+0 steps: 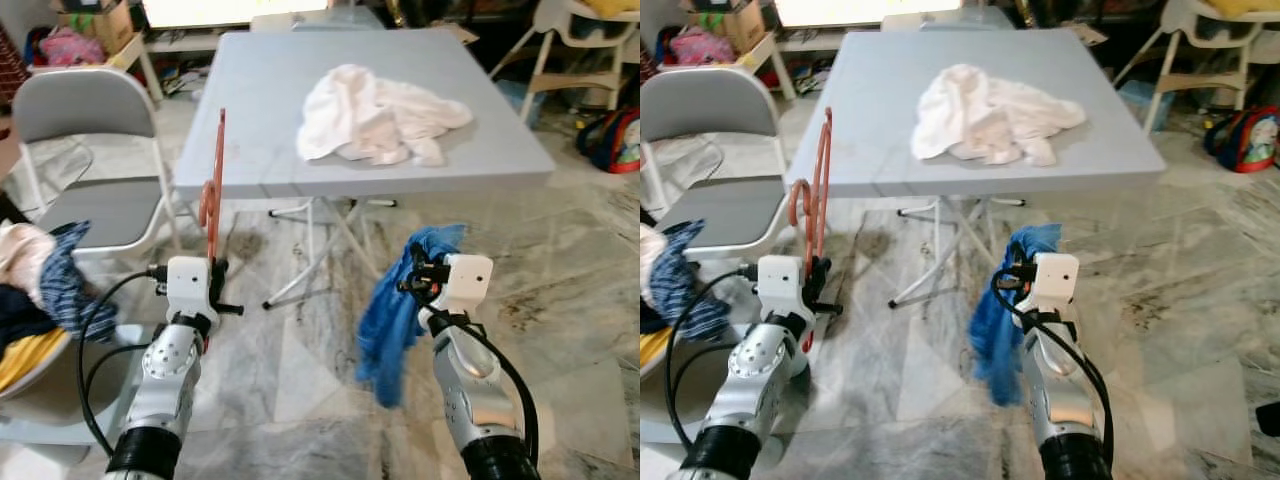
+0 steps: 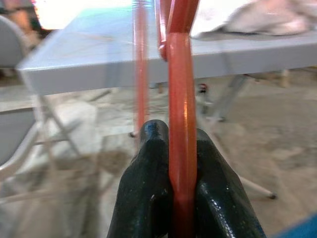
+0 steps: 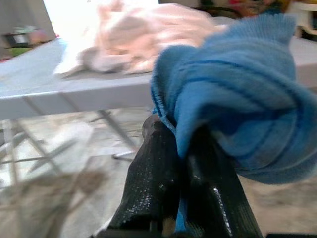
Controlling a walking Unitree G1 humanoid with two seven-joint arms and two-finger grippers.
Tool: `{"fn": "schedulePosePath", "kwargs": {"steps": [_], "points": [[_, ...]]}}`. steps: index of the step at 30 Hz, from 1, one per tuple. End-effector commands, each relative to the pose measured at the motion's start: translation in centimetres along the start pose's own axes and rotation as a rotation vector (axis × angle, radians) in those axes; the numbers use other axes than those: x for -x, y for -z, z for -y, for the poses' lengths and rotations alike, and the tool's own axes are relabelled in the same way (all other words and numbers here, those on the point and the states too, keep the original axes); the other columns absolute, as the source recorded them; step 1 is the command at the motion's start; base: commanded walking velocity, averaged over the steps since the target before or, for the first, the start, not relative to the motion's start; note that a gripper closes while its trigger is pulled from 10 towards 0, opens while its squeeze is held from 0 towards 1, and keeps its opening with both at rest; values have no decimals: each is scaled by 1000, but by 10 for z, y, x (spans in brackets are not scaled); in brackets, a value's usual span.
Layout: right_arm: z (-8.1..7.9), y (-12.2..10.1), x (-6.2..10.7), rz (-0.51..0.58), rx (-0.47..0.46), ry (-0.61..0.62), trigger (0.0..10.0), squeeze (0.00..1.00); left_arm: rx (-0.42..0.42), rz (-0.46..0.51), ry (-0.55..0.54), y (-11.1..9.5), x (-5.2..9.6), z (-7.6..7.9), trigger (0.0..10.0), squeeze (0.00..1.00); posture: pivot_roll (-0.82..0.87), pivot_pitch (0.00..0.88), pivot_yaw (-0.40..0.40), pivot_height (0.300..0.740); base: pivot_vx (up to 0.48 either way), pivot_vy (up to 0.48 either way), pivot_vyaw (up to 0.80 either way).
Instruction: Hang hanger
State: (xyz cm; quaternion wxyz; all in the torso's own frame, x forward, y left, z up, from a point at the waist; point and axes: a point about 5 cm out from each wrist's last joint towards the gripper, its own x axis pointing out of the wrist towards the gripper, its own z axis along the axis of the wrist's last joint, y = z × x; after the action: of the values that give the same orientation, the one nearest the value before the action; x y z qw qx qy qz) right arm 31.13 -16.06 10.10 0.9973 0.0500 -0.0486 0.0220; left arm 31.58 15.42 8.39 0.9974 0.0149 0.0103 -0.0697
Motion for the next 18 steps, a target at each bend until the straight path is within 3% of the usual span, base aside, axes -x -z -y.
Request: {"fn": "schedulePosePath", "kwargs": {"steps": [1, 18], "points": [[-12, -11, -5, 48, -15, -35, 10000, 0, -20, 22, -41, -8, 0, -14, 10000, 0, 90, 87, 22, 740, 349, 0, 0], [-17, -16, -5, 63, -31, -58, 10000, 0, -35, 56, -74, -16, 0, -17, 10000, 0, 99, 81, 18, 740, 361, 0, 0]]}}
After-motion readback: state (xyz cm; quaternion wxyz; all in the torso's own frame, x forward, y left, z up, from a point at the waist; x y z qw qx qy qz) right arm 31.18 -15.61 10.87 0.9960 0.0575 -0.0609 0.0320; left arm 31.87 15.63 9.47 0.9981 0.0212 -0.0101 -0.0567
